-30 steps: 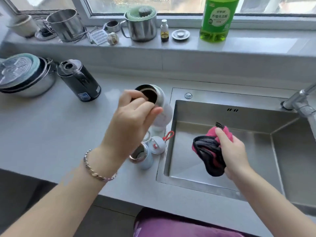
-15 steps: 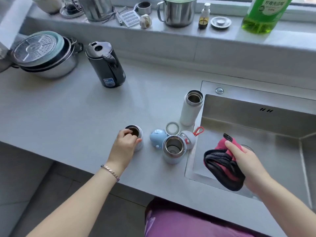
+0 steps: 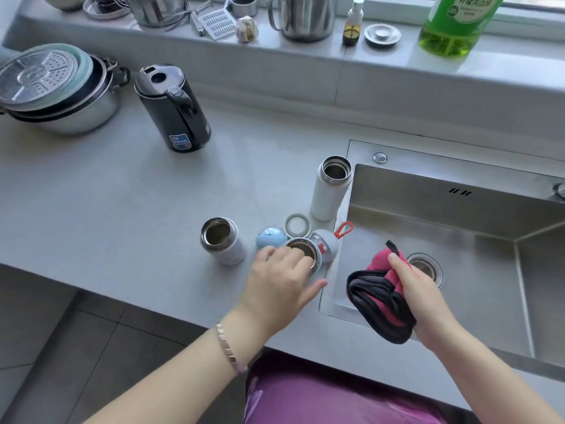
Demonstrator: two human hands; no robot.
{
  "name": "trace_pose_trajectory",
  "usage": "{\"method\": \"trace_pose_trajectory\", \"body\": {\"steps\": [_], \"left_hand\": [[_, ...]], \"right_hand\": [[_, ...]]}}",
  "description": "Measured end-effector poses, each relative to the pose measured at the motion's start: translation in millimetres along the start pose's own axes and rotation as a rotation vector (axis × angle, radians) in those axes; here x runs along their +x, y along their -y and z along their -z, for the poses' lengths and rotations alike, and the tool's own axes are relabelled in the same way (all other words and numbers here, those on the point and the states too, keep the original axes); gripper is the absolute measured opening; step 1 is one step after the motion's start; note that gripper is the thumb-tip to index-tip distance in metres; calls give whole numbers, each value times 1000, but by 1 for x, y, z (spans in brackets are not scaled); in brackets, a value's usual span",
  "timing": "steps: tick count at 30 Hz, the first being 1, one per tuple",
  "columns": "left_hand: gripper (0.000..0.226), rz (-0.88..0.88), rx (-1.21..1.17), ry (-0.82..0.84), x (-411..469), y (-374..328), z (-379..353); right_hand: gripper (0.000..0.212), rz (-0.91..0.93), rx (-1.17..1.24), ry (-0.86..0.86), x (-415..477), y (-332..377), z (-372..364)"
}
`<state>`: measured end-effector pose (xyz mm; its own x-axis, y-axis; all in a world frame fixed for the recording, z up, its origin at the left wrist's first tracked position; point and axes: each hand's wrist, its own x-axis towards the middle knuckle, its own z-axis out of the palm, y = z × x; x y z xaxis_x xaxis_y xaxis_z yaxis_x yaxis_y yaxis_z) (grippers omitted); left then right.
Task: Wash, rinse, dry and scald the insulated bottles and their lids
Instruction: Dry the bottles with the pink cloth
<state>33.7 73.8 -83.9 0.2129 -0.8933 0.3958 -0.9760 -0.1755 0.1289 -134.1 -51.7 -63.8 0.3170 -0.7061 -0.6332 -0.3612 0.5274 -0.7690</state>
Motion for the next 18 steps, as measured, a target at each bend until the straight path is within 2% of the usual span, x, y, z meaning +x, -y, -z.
{"method": "trace_pose_trajectory", "body": {"steps": [3,7,10,12,13,15,17,18], "left_hand": [[38,91,90,207,7,-9,-12],[35,310,-76,380,12,-12,-13],[36,633,-444,300,19,-16,-1],[40,776,-635,234,29,-26,12],[41,789,-719,217,34,-33,17],[42,743,-868,204,46,-51,27],[41,663,-980,192,54,-66,36],[41,610,-997,182,58,-71,40]], "right_hand": [[42,3,20,-24,0,-7,10],[40,19,98,-98,2,-15,28],[24,193,91,-184,-10,-7,27],[21,440,49,-132,-23,1,17],[22,561,17,-36,-30,2,9],[39,813,-271,66,-33,-5,-4],[52,990,-611,11,-27,-6,-10],[53,973,-630,-45,-23,4,-8]]}}
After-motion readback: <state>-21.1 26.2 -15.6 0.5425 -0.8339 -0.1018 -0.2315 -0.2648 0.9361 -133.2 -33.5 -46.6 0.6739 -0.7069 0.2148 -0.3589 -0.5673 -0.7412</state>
